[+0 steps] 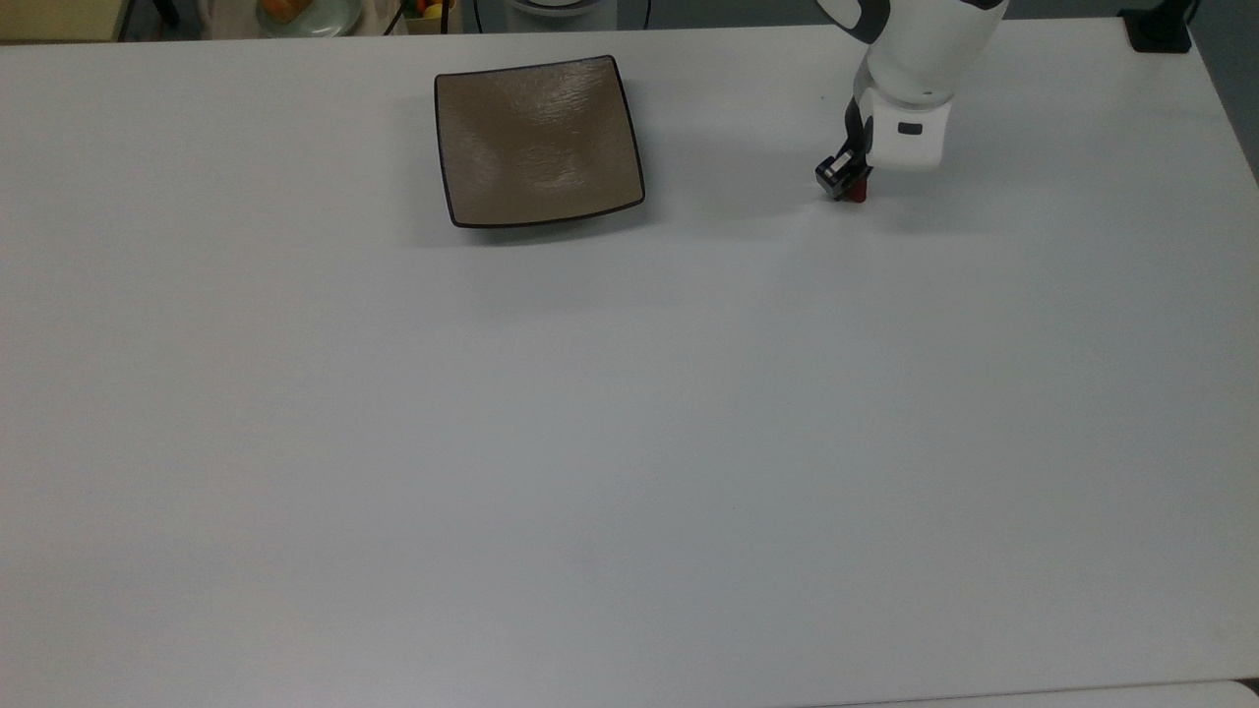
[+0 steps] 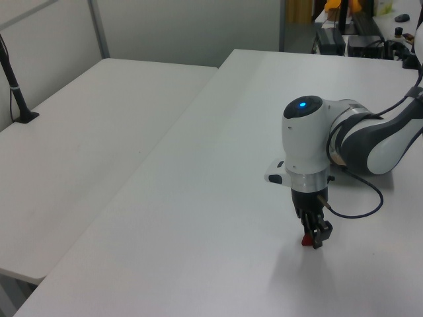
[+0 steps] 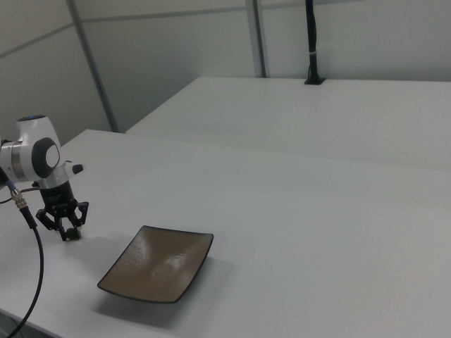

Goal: Strawberries on a ceramic plate
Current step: 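Lift the strawberry and carry it toward the brown plate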

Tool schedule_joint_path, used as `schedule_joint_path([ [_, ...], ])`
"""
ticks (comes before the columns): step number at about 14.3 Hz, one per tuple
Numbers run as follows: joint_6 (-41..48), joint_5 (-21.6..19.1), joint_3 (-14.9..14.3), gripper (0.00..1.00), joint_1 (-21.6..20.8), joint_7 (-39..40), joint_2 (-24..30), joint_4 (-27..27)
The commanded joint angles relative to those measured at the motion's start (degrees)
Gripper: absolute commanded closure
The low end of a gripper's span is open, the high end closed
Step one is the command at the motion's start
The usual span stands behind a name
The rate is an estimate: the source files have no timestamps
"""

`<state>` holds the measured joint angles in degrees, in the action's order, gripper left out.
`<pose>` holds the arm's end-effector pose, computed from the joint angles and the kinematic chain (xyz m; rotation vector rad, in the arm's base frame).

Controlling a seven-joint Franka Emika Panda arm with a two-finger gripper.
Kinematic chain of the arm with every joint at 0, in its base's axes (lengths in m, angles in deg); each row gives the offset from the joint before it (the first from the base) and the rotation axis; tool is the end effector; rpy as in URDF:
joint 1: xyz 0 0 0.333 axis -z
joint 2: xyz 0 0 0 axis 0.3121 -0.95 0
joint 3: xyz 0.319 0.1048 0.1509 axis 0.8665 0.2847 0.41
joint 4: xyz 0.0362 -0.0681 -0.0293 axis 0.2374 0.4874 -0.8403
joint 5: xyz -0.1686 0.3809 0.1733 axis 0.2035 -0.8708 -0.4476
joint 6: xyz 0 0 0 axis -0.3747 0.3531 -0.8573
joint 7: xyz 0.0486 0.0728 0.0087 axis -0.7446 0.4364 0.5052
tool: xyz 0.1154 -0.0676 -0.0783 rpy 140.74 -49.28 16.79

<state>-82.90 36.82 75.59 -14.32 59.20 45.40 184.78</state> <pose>0.5072 0.4367 0.2664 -2.8846 -1.2003 0.1810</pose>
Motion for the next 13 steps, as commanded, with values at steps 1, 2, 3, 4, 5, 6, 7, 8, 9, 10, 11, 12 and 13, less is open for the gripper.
schedule_joint_path([
  [1,-1.07,0.33,0.14,0.69,0.52,1.06,0.62,0.4],
  [2,-0.9,0.33,0.14,0.73,0.61,1.06,0.89,0.4],
  [3,-0.81,0.25,0.14,0.76,0.78,0.8,1.06,0.4],
  [4,-0.72,0.24,0.14,0.78,0.96,0.45,1.33,0.31],
  [5,-0.55,0.24,0.14,0.81,1.13,0.36,1.76,0.14],
  [6,0.15,0.16,0.14,0.81,1.57,0.36,2.46,0.13],
  [7,1.29,-0.02,0.14,0.81,2.01,0.36,3.34,0.13],
  [8,2.61,-0.19,0.14,0.81,2.36,0.36,4.74,0.05],
  [9,4.19,-0.37,0.14,0.81,2.97,0.36,6.32,0.05],
  [10,5.77,-0.54,0.14,0.81,3.94,0.36,8.08,-0.21],
  [11,7.78,-0.72,0.14,0.81,4.64,0.36,9.57,-0.74],
  [12,9.98,-0.72,0.05,0.81,5.26,0.36,11.07,-1.27],
  [13,12.26,-0.81,-0.04,0.81,6.05,0.27,12.39,-2.05],
])
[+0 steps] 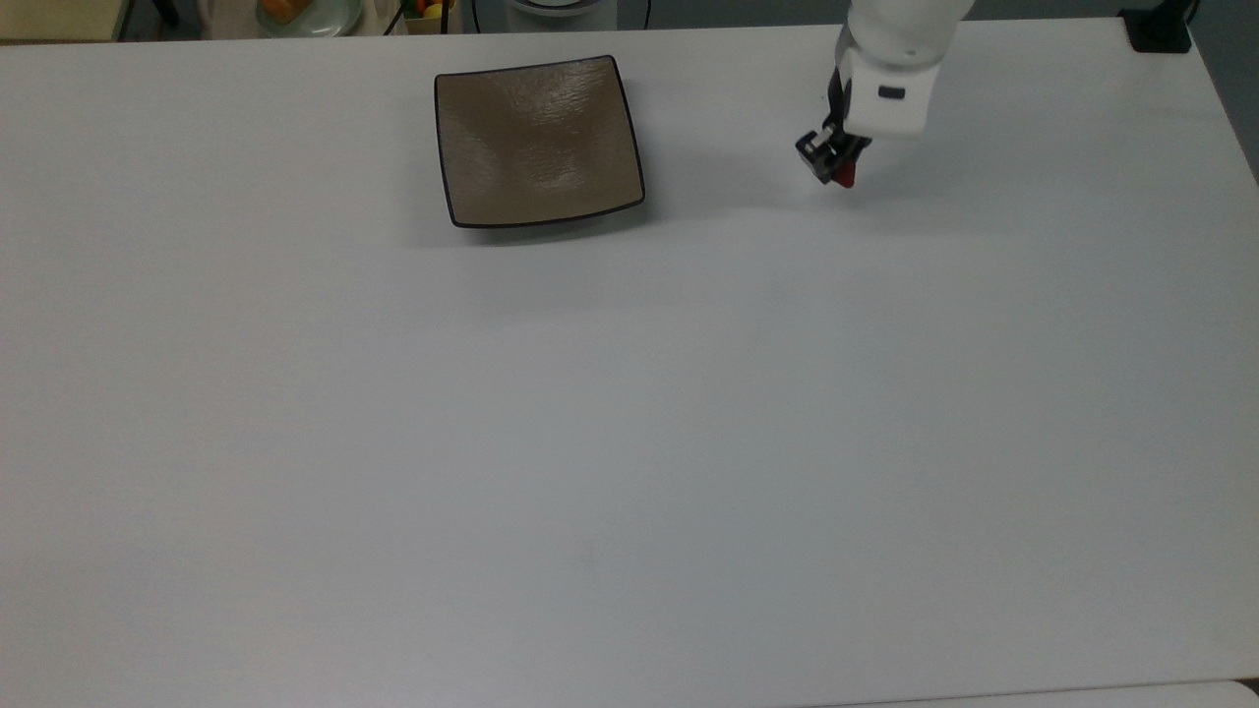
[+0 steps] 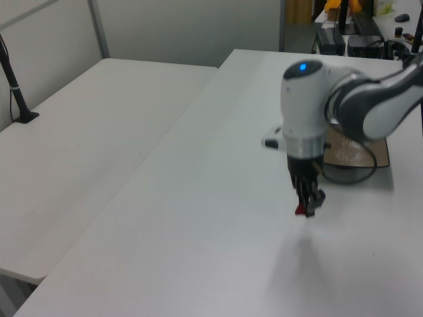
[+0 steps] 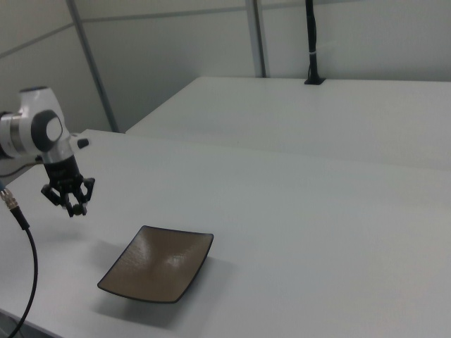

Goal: Strawberries on a ceramic plate
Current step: 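Lift the strawberry and carry it toward the brown plate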

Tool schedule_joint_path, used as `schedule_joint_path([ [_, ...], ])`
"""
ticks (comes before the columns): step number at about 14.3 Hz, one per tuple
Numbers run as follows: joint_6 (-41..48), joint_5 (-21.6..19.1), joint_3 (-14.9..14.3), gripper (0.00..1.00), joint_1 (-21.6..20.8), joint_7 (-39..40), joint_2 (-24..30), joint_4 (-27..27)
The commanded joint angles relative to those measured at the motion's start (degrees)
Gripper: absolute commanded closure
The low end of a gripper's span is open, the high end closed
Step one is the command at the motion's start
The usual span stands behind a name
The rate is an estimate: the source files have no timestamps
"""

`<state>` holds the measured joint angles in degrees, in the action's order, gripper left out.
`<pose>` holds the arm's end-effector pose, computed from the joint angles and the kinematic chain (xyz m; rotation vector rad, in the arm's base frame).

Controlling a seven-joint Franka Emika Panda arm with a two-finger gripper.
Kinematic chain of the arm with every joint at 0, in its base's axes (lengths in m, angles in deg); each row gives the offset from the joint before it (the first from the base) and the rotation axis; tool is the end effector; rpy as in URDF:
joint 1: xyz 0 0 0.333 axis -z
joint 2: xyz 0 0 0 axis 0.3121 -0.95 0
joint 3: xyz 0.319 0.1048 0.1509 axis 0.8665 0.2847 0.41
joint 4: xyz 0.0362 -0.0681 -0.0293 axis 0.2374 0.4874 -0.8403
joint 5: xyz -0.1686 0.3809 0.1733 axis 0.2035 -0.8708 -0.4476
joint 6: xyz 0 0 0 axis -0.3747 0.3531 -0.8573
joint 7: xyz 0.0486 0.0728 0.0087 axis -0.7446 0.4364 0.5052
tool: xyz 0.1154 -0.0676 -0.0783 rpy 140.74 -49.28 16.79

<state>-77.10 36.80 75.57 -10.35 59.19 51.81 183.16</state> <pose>0.5340 0.3977 0.3465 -2.9270 -1.1041 0.1167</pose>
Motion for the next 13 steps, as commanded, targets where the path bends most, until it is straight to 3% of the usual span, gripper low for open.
schedule_joint_path([
  [1,8.84,-0.71,-0.19,0.81,3.05,0.46,7.47,-1.4],
  [7,21.33,-0.71,-1.68,0.81,9.9,1.07,14.6,-5.27],
  [13,26.0,-0.53,-8.36,0.85,12.02,1.16,17.5,-5.45],
])
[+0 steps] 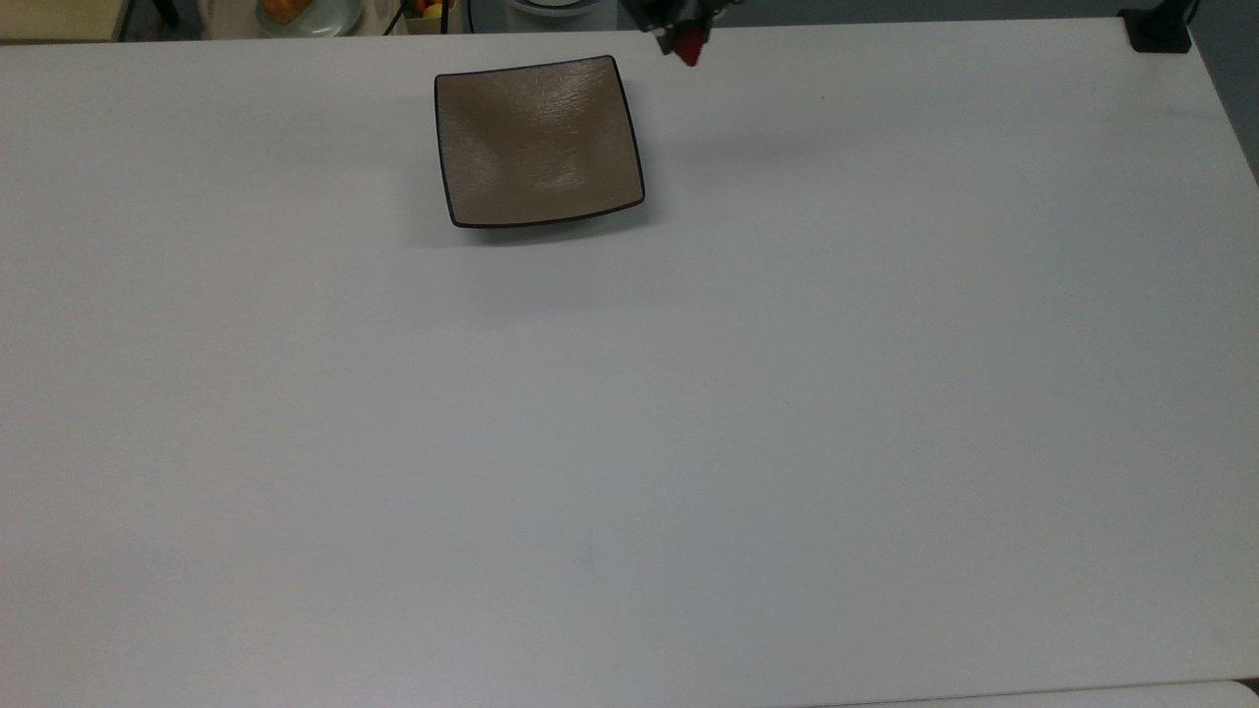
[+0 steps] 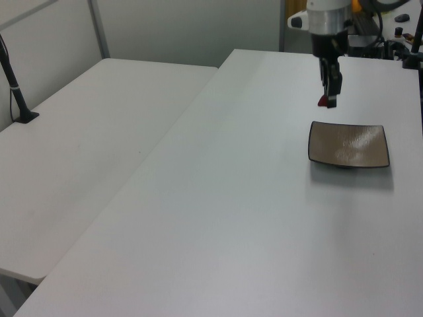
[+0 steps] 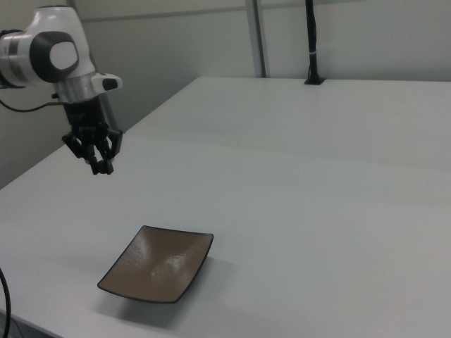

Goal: Strawberries on a ceramic plate
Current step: 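Lower the strawberry onto the center of the brown plate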

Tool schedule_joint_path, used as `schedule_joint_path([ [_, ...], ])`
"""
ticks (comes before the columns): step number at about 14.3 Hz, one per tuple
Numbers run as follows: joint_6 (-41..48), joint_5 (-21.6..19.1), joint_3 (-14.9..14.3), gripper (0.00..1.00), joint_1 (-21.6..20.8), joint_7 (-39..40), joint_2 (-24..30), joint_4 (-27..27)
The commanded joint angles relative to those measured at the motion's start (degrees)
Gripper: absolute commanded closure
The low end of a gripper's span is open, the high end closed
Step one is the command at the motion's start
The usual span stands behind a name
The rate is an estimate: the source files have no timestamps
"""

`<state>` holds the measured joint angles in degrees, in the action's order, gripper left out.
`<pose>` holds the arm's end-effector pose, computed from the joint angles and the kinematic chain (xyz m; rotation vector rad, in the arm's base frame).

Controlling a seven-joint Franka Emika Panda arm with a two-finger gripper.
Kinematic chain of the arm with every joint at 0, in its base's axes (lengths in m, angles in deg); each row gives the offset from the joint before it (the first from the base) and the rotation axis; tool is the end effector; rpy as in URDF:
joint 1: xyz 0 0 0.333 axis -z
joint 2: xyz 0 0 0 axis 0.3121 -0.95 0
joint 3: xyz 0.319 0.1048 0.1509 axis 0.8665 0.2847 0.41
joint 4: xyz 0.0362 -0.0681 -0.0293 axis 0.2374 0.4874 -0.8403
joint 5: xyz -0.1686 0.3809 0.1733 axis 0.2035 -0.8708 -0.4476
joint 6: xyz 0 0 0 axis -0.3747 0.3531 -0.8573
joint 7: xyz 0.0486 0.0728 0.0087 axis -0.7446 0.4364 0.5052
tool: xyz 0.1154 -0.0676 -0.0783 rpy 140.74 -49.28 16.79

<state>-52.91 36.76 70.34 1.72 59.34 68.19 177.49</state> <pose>0.5544 0.1984 0.5458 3.0471 0.6545 -0.1665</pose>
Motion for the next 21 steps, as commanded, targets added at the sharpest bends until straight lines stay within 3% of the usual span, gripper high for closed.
schedule_joint_path([
  [1,1.81,-0.41,-4.36,0.85,0.12,1.0,1.04,0.3],
  [3,1.9,-0.41,-7.17,0.85,0.56,1.18,1.04,0.65],
  [7,1.64,0.3,-8.42,0.85,3.72,4.43,0.68,3.2],
  [11,1.46,0.47,-8.51,0.85,6.45,4.52,0.33,6.71],
  [15,0.24,0.47,-8.42,0.85,6.45,4.35,-1.68,10.32],
  [21,-8.28,0.47,-8.42,0.85,6.01,3.55,-2.74,17.26],
])
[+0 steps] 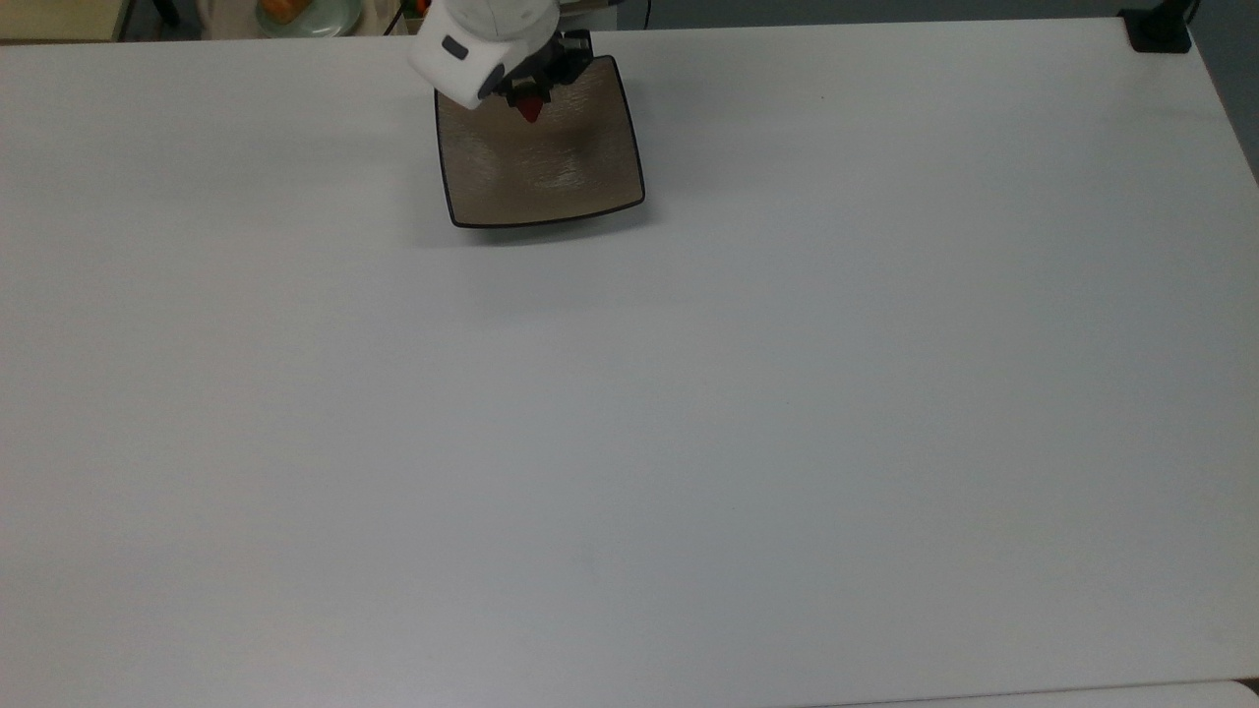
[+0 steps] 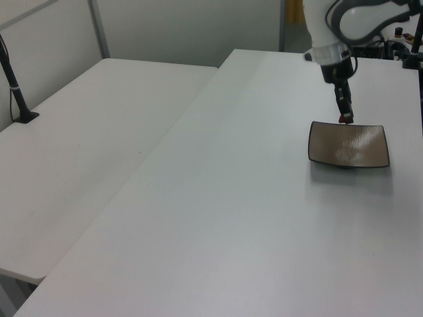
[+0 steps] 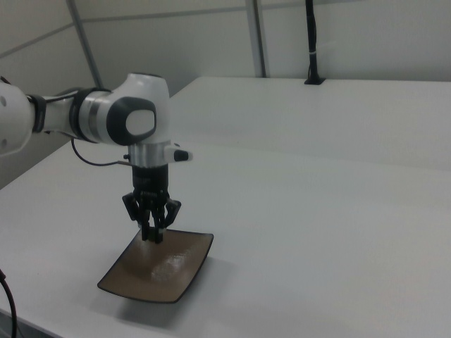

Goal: Strawberries on a ceramic plate
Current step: 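Lower the strawberry onto the center of the brown plate, then open the gripper to release the strawberry on the plate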

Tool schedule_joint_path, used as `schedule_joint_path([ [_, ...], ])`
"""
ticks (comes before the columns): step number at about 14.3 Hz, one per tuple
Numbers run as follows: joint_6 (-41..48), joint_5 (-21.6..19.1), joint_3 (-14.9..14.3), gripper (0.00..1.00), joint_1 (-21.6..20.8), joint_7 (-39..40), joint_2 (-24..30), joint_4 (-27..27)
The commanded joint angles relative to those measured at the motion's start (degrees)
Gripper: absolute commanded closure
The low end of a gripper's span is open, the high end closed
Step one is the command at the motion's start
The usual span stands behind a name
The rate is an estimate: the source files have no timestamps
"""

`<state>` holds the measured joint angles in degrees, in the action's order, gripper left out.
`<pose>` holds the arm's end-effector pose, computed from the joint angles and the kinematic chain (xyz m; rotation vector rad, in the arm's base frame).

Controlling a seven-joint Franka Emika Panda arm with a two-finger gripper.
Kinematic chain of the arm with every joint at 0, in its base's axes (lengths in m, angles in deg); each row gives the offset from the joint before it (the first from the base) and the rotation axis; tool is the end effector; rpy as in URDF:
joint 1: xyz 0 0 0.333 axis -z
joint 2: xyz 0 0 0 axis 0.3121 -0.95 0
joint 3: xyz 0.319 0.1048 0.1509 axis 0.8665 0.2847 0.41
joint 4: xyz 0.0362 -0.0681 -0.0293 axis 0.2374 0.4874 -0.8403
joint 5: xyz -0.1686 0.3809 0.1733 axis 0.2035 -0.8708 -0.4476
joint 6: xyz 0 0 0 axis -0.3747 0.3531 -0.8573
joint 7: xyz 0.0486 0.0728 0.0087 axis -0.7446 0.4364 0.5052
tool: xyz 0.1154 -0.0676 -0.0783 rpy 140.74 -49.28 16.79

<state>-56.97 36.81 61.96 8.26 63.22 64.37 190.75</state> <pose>0.5545 0.0459 0.3961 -3.0731 -0.3570 0.5241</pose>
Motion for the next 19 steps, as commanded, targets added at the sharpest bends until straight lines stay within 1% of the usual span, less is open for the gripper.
schedule_joint_path([
  [1,-5.8,0.43,-0.03,0.85,-0.45,-0.67,0.99,4.88],
  [5,-13.27,0.43,-0.03,0.85,-0.97,-4.45,-0.33,8.92],
  [9,-17.32,0.43,-0.03,0.85,-1.06,-4.98,-1.04,11.12],
  [11,-18.03,0.43,0.06,0.85,-1.5,-4.98,-1.3,11.3],
  [12,-18.12,0.43,0.06,0.82,-1.94,-4.98,-1.56,11.3],
  [13,-18.04,0.43,0.06,0.78,-1.94,-4.98,-2.09,11.3],
  [14,-18.03,0.43,0.06,0.69,-1.94,-5.07,-2.27,11.22],
  [15,-18.03,0.43,0.06,0.68,-1.94,-5.07,-2.27,11.21],
  [16,-18.03,0.43,0.06,0.62,-1.94,-5.07,-2.35,11.21],
  [18,-17.86,0.43,0.06,0.12,-1.94,-5.16,-2.27,11.13],
  [19,-17.77,0.43,0.06,0.0,-1.94,-5.33,-2.01,10.6],
])
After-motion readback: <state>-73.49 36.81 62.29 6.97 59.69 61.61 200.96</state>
